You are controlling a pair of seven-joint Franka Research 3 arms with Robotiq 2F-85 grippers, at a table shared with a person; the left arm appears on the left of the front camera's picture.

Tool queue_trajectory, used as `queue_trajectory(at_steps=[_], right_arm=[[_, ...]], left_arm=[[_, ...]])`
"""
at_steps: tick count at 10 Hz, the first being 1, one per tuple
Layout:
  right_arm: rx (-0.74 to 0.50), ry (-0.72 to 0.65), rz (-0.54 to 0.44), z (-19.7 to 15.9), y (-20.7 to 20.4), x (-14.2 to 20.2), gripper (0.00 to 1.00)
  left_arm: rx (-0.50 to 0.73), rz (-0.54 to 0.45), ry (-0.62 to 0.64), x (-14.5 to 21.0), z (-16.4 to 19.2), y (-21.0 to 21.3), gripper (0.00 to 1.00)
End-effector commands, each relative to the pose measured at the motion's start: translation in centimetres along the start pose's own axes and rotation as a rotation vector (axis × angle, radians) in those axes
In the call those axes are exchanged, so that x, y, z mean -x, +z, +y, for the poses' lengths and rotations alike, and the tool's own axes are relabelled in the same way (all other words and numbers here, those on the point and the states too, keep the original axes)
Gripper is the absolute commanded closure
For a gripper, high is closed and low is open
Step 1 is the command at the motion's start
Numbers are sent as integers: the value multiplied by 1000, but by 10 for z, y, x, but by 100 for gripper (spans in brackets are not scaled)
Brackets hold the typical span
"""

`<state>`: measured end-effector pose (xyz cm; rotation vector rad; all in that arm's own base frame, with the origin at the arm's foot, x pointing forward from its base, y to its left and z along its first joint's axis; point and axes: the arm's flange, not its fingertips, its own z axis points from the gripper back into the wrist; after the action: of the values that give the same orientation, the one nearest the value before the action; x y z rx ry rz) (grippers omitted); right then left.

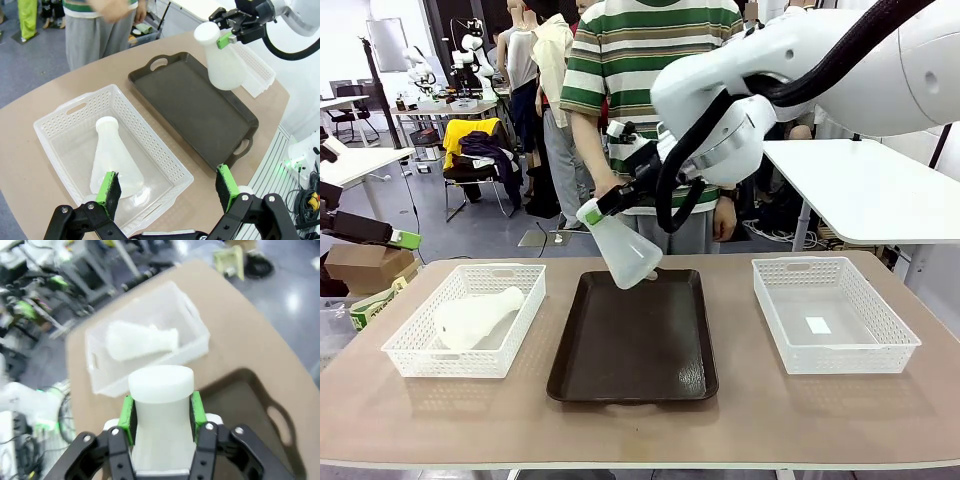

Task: Prepare the laboratory tools.
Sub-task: Place the picked Big flask upright in the Handle tray as instructed by the person.

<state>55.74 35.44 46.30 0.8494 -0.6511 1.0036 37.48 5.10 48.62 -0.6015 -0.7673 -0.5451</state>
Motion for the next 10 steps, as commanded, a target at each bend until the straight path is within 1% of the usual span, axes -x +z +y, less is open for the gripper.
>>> queue_trajectory(at_steps=[1,2,4,6,7,8,10], right_arm=[[-177,80,-105,-3,13,37,100],[-235,126,-147,-8,12,42,100],[-354,227,-269,-14,11,51,100],[-418,268,-367,-22,9,61,100],[-427,262,-382,-22,8,65,100],[-382,261,-308,-22,11,50,100],[-382,261,-308,-22,11,50,100]], left_arm=[[18,-26,-15,2,3,-1,0],[18,-26,-15,2,3,-1,0],[18,-26,-15,2,3,-1,0],[18,-26,-15,2,3,-1,0],[18,-26,-15,2,3,-1,0],[18,-26,-15,2,3,-1,0],[18,-26,-15,2,3,-1,0]])
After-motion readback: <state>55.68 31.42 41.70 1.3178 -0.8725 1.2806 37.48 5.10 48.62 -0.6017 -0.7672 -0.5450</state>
